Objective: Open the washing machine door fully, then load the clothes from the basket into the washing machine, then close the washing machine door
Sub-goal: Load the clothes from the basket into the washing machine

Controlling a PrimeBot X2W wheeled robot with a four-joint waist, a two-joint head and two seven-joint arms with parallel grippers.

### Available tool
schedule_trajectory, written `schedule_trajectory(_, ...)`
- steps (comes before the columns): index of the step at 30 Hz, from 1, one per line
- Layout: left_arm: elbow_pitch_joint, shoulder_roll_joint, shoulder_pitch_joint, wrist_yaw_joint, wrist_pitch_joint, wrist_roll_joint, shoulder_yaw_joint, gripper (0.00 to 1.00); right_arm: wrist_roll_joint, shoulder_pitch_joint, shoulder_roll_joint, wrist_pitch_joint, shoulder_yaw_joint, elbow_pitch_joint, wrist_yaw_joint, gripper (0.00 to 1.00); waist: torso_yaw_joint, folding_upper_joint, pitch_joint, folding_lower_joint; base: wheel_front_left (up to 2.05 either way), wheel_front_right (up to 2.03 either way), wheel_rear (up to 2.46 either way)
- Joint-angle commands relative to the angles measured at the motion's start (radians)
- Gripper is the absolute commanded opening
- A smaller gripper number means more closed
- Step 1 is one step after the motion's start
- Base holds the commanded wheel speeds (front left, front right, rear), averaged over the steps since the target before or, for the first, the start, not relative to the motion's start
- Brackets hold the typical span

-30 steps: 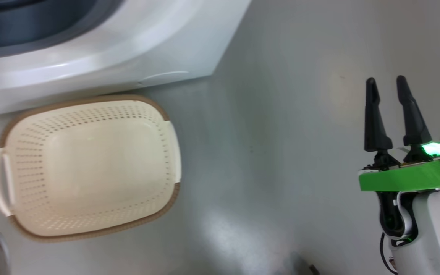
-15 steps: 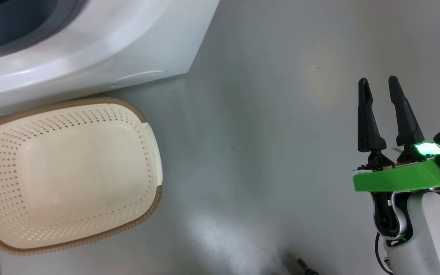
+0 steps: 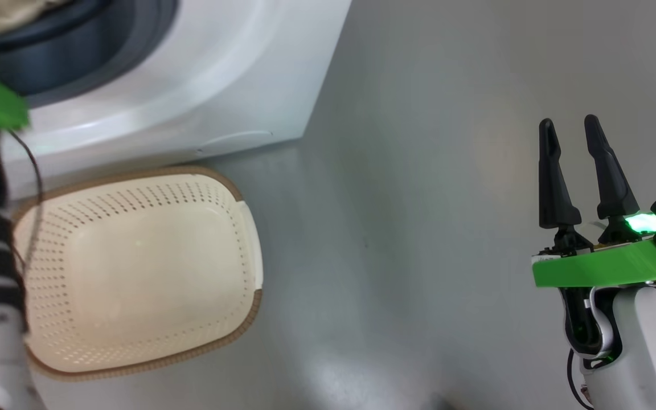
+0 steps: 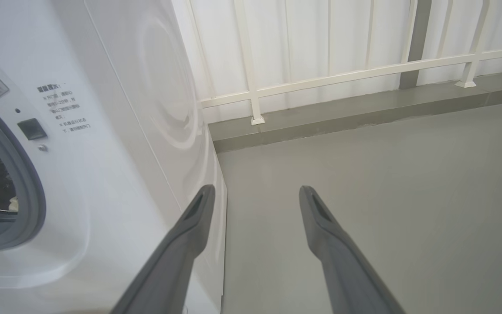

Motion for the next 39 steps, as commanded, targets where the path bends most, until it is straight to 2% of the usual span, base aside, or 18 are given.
schedule_trajectory(1, -0.039, 0.036, 0.041, -0.004, -0.005, 0.001, 0.018, 1.0, 0.007, 0.024, -0.016, -0.005, 0.021, -0.019, 0.004, 1.0, 0.027, 0.0, -0.04, 0.0001, 0.0, 0.0, 0.0)
schedule_trajectory(11, -0.175, -0.049, 0.276, -0.018, -0.005, -0.006, 0.072, 1.0, 0.003, 0.056, -0.063, -0.005, 0.041, 0.002, 0.004, 1.0, 0.089, 0.0, -0.148, 0.0001, 0.0, 0.0, 0.0)
schedule_trajectory(20, -0.27, -0.099, 0.455, -0.03, -0.005, 0.019, 0.084, 1.0, -0.002, 0.112, -0.088, -0.005, 0.021, 0.013, 0.004, 1.0, 0.144, 0.0, -0.249, 0.0001, 0.0, 0.0, 0.0)
schedule_trajectory(39, -0.417, -0.147, 0.782, -0.044, -0.005, -0.004, 0.074, 1.0, -0.005, 0.226, -0.11, -0.005, 0.003, 0.015, 0.004, 1.0, 0.19, 0.0, -0.383, 0.0001, 0.0, 0.0, 0.0)
